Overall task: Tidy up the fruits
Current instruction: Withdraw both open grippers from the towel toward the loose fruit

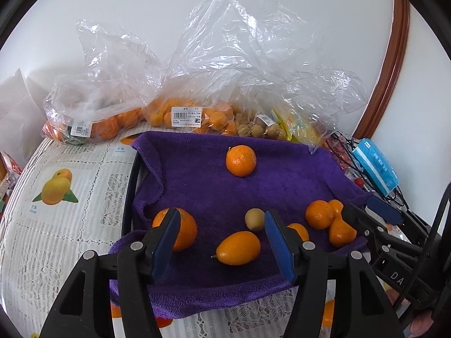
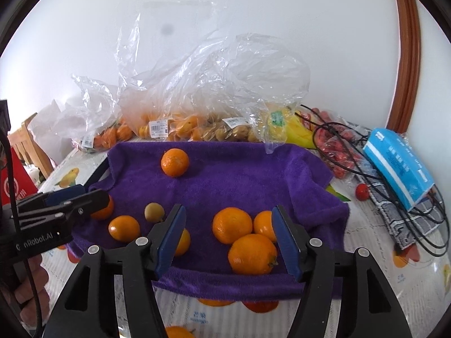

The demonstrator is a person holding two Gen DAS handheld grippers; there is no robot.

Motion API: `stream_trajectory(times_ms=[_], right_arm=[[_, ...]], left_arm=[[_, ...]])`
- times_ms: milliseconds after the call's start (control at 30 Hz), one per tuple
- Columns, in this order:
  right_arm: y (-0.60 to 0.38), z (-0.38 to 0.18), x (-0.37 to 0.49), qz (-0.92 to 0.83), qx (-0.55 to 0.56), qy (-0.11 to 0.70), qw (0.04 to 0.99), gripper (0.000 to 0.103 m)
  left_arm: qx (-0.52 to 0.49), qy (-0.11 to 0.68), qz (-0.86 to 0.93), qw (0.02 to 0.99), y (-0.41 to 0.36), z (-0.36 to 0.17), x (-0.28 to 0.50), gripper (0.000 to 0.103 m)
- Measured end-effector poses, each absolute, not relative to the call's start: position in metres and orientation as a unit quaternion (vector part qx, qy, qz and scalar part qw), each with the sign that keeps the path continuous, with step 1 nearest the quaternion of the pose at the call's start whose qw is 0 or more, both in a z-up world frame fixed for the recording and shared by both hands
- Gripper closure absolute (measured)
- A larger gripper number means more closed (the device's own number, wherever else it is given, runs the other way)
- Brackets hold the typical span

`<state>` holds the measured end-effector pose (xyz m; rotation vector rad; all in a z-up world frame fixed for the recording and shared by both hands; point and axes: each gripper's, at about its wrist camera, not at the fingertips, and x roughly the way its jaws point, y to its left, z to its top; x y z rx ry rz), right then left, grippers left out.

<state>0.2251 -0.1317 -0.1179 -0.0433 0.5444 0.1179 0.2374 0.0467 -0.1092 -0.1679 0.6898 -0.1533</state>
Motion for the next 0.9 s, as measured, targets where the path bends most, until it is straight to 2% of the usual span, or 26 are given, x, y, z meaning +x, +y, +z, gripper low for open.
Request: stream_trajectory(times_ms=[367, 600, 900], right_arm=[[-0.162, -0.123, 0.196, 0.033, 0.034, 0.299, 0.953, 0.040], [-0.161, -0.123, 0.170, 0.040, 0.042, 0.304, 0.951, 0.048], [-0.148, -0.122, 0.146, 0.055, 0.045, 0.304, 0.950, 0.051]], left_arm=[[-0.106, 0.318, -0.071, 0.939, 0.062, -0.103, 0.214, 0.044], [-0.102, 0.329, -0.077, 0.936, 0.065, -0.108, 0.195, 0.044], [-0.090, 0.340, -0.068, 0.934, 0.067, -0.112, 0.160, 0.043]])
